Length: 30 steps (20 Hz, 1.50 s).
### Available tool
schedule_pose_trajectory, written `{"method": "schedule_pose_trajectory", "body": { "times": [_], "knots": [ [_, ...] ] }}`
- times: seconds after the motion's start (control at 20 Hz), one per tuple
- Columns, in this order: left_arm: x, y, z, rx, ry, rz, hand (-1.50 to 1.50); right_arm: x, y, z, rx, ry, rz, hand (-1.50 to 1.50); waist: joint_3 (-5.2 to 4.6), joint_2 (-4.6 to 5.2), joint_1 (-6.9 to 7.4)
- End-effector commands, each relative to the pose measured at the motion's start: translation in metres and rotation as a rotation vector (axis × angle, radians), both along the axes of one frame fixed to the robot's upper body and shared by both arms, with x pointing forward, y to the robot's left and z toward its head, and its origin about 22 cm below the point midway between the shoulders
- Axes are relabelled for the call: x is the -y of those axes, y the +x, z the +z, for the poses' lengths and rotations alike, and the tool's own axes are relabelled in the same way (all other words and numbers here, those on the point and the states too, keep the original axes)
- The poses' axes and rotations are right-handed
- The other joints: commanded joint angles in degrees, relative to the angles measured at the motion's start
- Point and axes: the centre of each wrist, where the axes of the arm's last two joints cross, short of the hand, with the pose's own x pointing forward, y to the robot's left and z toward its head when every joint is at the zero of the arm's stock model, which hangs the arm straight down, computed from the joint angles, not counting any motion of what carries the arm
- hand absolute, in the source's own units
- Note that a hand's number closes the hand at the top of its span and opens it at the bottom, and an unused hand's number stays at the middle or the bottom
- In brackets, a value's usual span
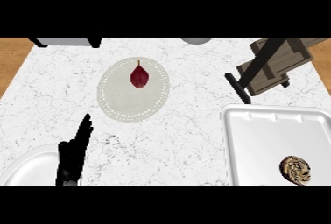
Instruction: Pick the cupcake from the tray and place it in the tiered basket
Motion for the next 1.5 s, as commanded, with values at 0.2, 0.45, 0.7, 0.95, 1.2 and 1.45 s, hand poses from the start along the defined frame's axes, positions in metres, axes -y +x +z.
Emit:
{"method": "schedule_pose_trajectory", "body": {
  "times": [0.2, 0.45, 0.7, 0.95, 1.2, 1.45],
  "knots": [
    [0.012, 0.009, 0.004, 0.006, 0.014, 0.014, 0.00, -0.052, 0.022, -0.020, -0.112, -0.123, -0.015, -1.50, 0.09, -0.09, 0.02],
    [0.008, -0.014, -0.011, 0.001, 0.013, 0.012, 0.00, -0.061, 0.035, -0.043, -0.262, -0.163, -0.030, -1.50, 0.10, -0.13, 0.08],
    [0.011, -0.016, 0.006, -0.008, -0.019, -0.004, 0.00, -0.061, 0.050, -0.064, -0.301, -0.130, -0.037, -1.50, 0.14, -0.24, -0.22],
    [-0.008, 0.006, 0.013, -0.009, 0.009, 0.015, 0.00, -0.047, 0.068, -0.039, -0.305, -0.105, -0.006, -1.50, 0.12, -0.21, -0.42],
    [0.013, -0.003, 0.001, 0.003, 0.011, 0.023, 0.00, -0.057, 0.070, -0.073, -0.445, -0.160, -0.011, -1.50, 0.13, -0.22, -0.46],
    [-0.003, -0.007, -0.004, -0.017, 0.003, 0.002, 0.00, -0.066, 0.080, -0.072, -0.520, -0.135, -0.031, -1.50, 0.11, -0.22, -0.43]
  ]
}}
